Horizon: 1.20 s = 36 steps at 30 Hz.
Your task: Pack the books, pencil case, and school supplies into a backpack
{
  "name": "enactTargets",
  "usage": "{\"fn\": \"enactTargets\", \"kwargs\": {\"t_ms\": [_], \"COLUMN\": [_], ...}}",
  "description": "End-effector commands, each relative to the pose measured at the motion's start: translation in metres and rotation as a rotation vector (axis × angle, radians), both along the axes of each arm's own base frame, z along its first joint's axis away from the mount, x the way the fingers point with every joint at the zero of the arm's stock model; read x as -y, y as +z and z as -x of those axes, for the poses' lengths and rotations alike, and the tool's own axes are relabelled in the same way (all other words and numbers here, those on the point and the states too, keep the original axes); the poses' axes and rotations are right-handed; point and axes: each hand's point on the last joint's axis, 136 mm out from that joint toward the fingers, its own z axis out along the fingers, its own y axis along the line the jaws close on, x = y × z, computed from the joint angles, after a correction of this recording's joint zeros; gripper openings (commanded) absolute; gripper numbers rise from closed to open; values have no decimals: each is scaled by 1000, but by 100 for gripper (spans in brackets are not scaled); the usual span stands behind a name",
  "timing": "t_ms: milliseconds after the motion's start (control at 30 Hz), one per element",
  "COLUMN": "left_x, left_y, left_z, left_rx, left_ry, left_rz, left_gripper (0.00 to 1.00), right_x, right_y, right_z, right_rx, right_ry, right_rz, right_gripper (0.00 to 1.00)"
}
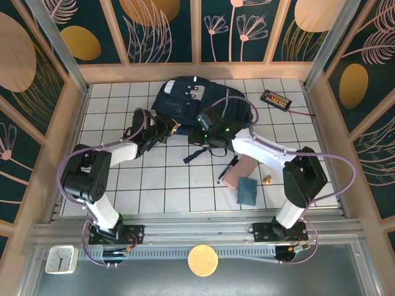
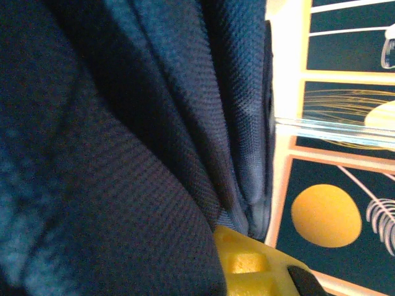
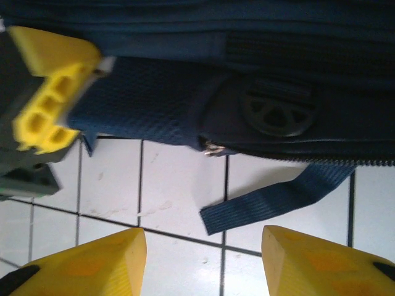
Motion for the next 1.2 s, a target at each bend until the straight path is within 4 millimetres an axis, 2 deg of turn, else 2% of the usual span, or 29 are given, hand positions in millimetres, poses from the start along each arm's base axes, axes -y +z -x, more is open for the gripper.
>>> {"fn": "enactTargets", "kwargs": {"t_ms": [0,267,367,433,467,500,800,1033,1167], "left_x": [24,28,29,30,31,32,37,38,38], "left_y": [61,81,87,83,94,96,95,88,86], "left_z": [8,6,5,5,2,1,2,3,3], "left_rx": [74,62,60,46,67,69,60,49,46], "left_ry": [-91,-103,-102,-103,-105,-107,-112,-104,-101], "left_rz": [145,182,190,184,190,191,184,191,193], "left_gripper": [0,0,0,0,0,0,0,0,0], "right_x": [9,12,5,2,1,-1,-6,-2,1], "right_y": [-9,-10,-7,-10,-11,-12,-5,6,3], "right_z": [-8,-30,-37,-39,-41,-42,-57,-63,-62], "right_rx": [66,106,125,126,129,134,174,211,203], "right_ry": [-16,-15,-5,-3,-5,-5,-44,-66,-73], "right_rz": [70,71,62,71,76,78,119,137,156], "right_gripper": [52,52,51,51,50,50,46,25,0]}}
